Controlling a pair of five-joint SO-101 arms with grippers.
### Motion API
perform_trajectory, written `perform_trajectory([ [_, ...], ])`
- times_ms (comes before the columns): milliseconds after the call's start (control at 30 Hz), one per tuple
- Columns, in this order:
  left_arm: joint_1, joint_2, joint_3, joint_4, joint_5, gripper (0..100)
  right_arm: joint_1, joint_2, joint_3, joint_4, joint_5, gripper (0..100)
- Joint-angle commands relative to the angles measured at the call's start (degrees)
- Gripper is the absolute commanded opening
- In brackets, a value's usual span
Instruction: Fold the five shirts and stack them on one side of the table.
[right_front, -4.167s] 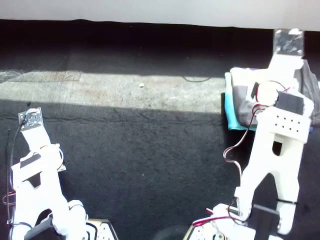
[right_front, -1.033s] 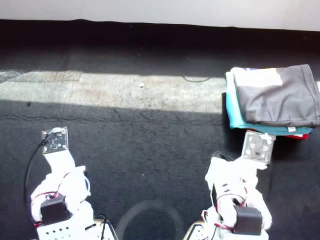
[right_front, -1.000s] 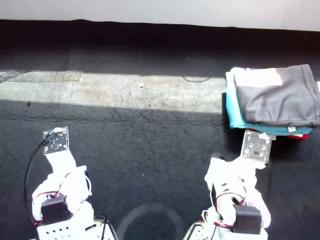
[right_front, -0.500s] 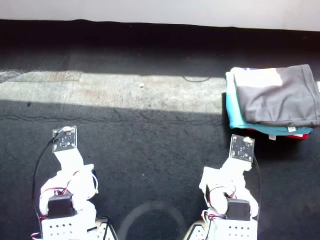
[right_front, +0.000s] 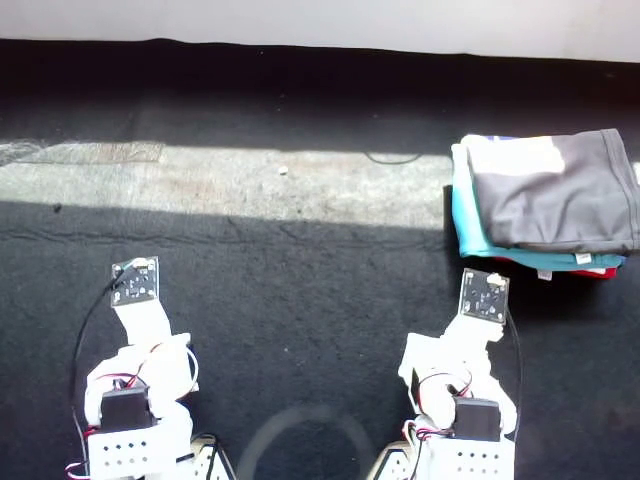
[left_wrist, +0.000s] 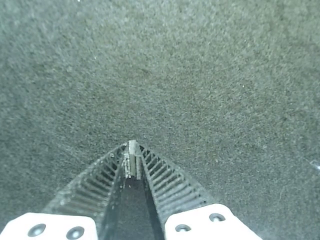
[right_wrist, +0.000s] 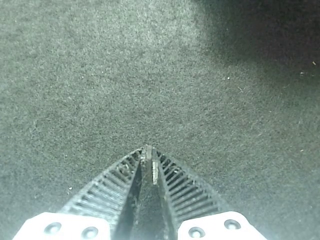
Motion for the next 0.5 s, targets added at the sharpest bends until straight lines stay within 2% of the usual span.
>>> perform_trajectory([
  [0, 0.6, -0.3, 0.9, 0.4, 0.2, 1, 0.3, -0.3, 7.9, -0.9, -0.2, 0.6],
  [467, 0.4, -0.6, 0.9, 0.6, 0.2, 1, 0.6, -0.4, 7.9, -0.9, -0.2, 0.6],
])
